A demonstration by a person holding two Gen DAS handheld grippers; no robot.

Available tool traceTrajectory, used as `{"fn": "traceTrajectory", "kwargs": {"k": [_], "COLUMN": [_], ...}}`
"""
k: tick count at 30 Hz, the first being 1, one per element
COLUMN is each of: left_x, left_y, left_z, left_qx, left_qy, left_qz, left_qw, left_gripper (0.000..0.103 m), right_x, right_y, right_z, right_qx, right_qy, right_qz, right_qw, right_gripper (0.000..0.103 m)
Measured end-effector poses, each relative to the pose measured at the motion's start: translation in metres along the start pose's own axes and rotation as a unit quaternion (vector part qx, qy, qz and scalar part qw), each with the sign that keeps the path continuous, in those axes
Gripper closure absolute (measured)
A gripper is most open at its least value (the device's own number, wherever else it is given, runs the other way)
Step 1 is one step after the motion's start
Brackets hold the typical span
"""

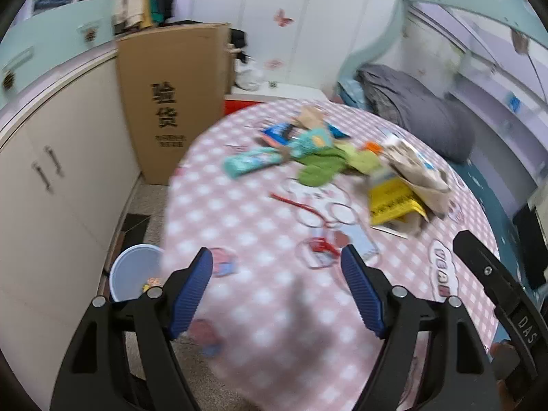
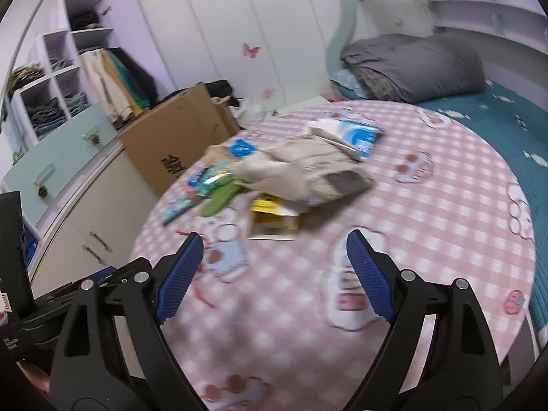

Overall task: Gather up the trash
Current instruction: 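Move both tools back to the trash on the table, then grasp the red string with the left tool while the right grasps the beige paper bag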

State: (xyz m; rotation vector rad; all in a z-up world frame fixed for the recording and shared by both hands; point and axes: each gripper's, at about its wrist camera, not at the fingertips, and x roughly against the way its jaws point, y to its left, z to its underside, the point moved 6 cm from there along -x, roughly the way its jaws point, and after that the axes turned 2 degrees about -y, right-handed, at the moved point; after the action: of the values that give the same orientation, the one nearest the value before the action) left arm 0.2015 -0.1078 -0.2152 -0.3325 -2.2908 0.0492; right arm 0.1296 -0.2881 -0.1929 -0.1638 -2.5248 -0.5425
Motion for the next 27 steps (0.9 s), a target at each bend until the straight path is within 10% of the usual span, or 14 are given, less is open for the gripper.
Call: {"fn": "traceTrajectory", "kwargs": {"k": [8, 14, 17, 24, 27], "left_x": [-0.038, -0.058, -0.064, -0.056, -0.046], "left_y": [-0.029, -0.030, -0.030, -0.003, 0.007], "left_z": [0.006, 0.005, 0.003, -0.021, -0.030], "left_qx": [-0.032, -0.042, -0.059, -0.009, 0.006], "left_qy": [0.031, 0.042, 0.037, -0.002, -0.021], "left_qz": [-0.003, -0.014, -0.024, -0.024, -0.026], "left_qw": [0.9990, 0.9981, 0.9973, 0.9997, 0.9994], "left_gripper": [0.029, 0.056, 0.095, 0.099, 0.099], "right_x": [-0.005, -0.023, -0.037, -0.081, -0.090], "right_y": [-0.026, -0.013, -0.001, 0.022, 0.024], "right_z": [-0.009, -0.027, -0.036, -0.042, -0.037], "right_qx": [-0.001, 0.042, 0.074, 0.154, 0.165], "right_qy": [0.003, 0.002, 0.005, 0.040, 0.060], "right_qz": [0.009, 0.006, 0.009, 0.033, 0.029], "right_qw": [1.000, 0.999, 0.997, 0.987, 0.984], "right_gripper": [0.018, 0.017, 0.017, 0.017, 0.052]}}
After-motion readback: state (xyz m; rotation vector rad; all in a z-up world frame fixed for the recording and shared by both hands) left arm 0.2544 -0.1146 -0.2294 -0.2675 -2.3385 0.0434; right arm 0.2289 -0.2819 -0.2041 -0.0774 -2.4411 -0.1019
